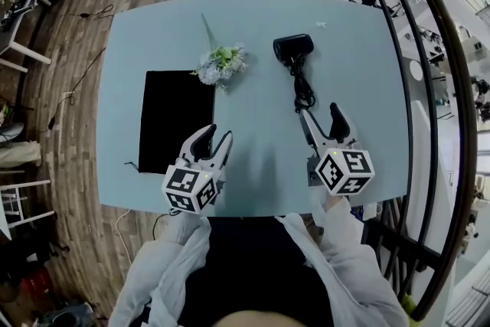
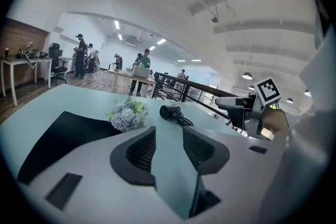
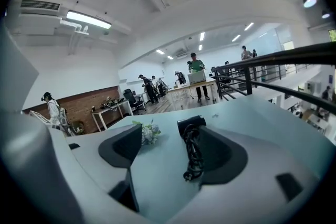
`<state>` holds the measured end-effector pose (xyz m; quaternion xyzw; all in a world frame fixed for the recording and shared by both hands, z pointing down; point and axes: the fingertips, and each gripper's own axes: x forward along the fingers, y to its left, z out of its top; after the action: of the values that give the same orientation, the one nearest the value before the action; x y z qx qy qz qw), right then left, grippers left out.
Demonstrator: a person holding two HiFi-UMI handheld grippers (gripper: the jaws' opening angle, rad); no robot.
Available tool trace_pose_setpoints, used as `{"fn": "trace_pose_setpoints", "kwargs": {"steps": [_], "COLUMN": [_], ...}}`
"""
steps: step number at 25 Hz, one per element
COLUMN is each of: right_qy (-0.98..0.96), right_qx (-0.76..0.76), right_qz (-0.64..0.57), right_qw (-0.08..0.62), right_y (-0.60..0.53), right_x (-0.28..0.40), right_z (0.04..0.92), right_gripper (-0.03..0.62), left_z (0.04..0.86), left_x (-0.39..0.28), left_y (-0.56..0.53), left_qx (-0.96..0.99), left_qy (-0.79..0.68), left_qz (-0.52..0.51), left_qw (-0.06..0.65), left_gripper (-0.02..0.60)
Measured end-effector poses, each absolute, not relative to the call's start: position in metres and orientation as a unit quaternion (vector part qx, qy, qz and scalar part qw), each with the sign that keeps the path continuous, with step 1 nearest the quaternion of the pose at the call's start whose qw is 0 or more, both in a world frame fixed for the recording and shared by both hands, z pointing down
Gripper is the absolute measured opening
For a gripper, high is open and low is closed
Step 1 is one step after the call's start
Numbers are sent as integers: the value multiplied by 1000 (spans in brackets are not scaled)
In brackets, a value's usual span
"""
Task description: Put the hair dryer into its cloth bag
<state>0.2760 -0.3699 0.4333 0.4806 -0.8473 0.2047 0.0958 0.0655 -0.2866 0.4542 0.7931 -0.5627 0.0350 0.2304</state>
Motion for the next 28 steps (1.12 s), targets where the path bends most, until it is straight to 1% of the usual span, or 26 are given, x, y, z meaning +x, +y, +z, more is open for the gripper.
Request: {"fn": "trace_pose_setpoints", "kwargs": {"steps": [6, 11, 16, 22, 26, 28], "right_qy": [-852, -850, -843, -836, -823, -816], "right_qx": [475, 474, 469, 462, 471, 467], "right_qz": [199, 200, 215, 223, 210, 206], "right_qw": [96, 113, 151, 193, 237, 272], "right_y": [-419, -455, -486, -515, -529, -530], "right_x": [271, 261, 246, 229, 226, 224], "right_z": [436, 457, 502, 549, 575, 588], "right_gripper": [365, 382, 414, 427, 433, 430], "left_z": [454, 459, 469, 491, 499, 502], "left_x": [74, 73, 72, 67, 60, 56], "left_y": [-311, -336, -354, -370, -375, -376], "left_qx": [785, 779, 772, 760, 750, 745], "left_qy": [-575, -583, -589, -595, -604, -610], "left_qz": [28, 25, 23, 22, 22, 21], "left_qw": [228, 228, 239, 261, 268, 270], "left_gripper": [173, 173, 173, 173, 173, 173]}}
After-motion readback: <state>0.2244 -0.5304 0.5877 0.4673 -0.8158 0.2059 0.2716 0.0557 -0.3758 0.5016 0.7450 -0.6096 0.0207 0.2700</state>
